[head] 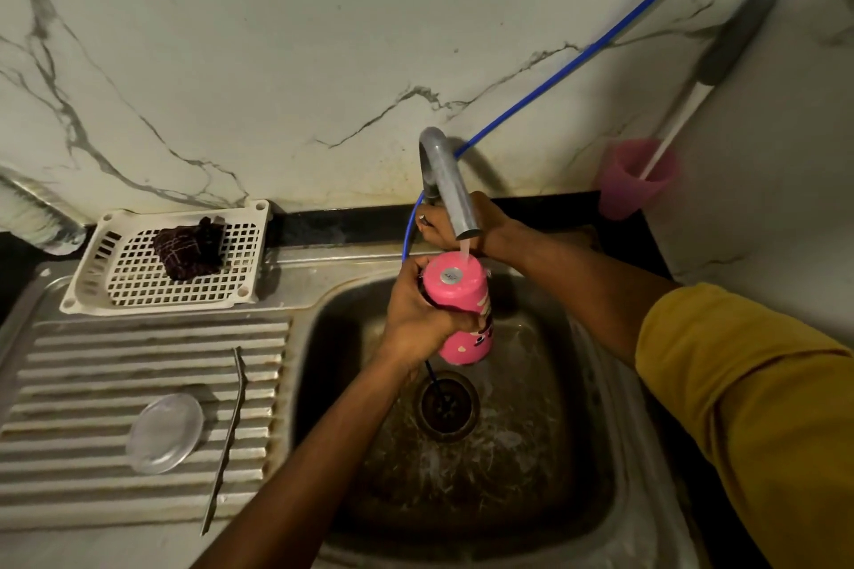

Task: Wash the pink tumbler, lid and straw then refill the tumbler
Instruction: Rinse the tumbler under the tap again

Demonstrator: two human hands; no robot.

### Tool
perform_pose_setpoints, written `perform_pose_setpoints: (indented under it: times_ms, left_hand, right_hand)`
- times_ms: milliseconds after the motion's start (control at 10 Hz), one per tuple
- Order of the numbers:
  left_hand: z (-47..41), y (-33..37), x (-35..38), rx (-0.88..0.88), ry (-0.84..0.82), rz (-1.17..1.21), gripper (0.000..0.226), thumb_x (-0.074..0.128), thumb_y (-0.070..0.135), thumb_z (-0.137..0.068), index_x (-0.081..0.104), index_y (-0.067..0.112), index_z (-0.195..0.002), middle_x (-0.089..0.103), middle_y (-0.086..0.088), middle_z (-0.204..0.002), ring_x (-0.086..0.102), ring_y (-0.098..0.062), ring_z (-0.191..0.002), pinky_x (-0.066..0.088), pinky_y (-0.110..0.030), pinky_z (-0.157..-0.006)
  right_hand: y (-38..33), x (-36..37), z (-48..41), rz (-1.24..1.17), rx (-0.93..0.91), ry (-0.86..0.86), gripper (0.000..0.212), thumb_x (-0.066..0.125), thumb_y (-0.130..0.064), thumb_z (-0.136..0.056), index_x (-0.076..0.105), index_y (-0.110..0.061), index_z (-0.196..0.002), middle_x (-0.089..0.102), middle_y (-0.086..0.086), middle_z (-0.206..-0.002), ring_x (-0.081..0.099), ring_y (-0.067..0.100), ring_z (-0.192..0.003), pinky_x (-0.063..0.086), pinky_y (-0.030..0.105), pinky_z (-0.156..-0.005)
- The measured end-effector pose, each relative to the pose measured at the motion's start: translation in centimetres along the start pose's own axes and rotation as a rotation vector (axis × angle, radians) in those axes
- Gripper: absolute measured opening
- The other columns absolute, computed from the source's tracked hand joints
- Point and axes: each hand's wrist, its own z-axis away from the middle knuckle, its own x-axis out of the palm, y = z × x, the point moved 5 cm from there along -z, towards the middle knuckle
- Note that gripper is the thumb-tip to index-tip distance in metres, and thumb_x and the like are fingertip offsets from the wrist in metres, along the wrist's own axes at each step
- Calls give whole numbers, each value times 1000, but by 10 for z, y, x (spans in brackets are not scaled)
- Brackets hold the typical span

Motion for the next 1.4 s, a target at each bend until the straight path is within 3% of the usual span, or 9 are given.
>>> perform_pose_setpoints:
  times_ms: [400,500,600,700,800,900,1000,1200,1400]
  left_hand:
    - [-2,-3,1,120,41,4,78,89,-12,-57,52,29,-112,63,8,-113,63,-1,-99,54,-15,-79]
    - [-1,-1,2,189,50,-25,83,93,-5,-52,53,32,-115,63,12,-114,61,7,-100,53,-14,-78]
    - [-1,-1,2,243,48,-43,82,93,16,-46,53,36,-116,65,20,-111,62,3,-102,54,-18,-81]
    - [-1,-2,4,273,13,-90,90,96,35,-46,52,36,-124,63,18,-121,61,-1,-110,55,-20,-87]
    - [-1,-6,7,191,4,-47,87,99,30,-53,53,28,-126,64,10,-121,65,-2,-107,58,-28,-90]
    - [-4,-13,8,72,31,26,72,95,20,-63,52,27,-120,65,8,-117,68,-5,-101,60,-36,-88]
    - [-8,-24,4,-99,86,195,59,87,15,-76,49,19,-121,65,-5,-121,69,-23,-105,59,-51,-89]
    - [-6,-46,-4,-315,44,590,58,72,17,-86,46,18,-139,63,-13,-126,66,-29,-109,61,-42,-76]
    - [-1,-72,-24,-347,229,372,36,66,16,-93,58,22,-127,68,-8,-121,64,-22,-112,52,-35,-81]
  right_hand:
    - [9,6,0,-363,-32,52,52,50,-8,-103,32,-1,-151,41,25,-151,40,38,-139,29,36,-115]
    - [32,30,-36,-415,-122,72,29,67,-26,-94,60,-14,-119,65,20,-117,62,34,-110,47,52,-105]
    - [75,56,-46,-562,-22,168,35,67,-18,-91,62,-11,-125,71,14,-102,68,29,-99,53,51,-98]
    - [93,75,-15,-916,5,261,32,55,-8,-96,62,3,-126,76,-10,-89,71,2,-87,57,21,-81]
    - [117,106,11,-1201,82,238,33,61,-31,-95,70,-8,-117,78,-2,-96,73,12,-90,57,25,-75]
    - [128,125,23,-1307,49,195,63,84,-61,-62,74,-16,-105,77,7,-99,74,21,-90,59,31,-72]
    - [130,127,31,-1344,-21,219,92,93,-55,-52,59,-16,-129,74,2,-116,70,18,-106,59,31,-83]
    - [117,114,37,-1001,-150,194,83,88,-31,-60,49,-38,-133,60,-2,-130,65,20,-116,58,31,-84]
    - [91,82,25,-307,-155,387,77,90,-34,-60,53,-36,-128,53,-9,-128,53,16,-120,53,43,-97]
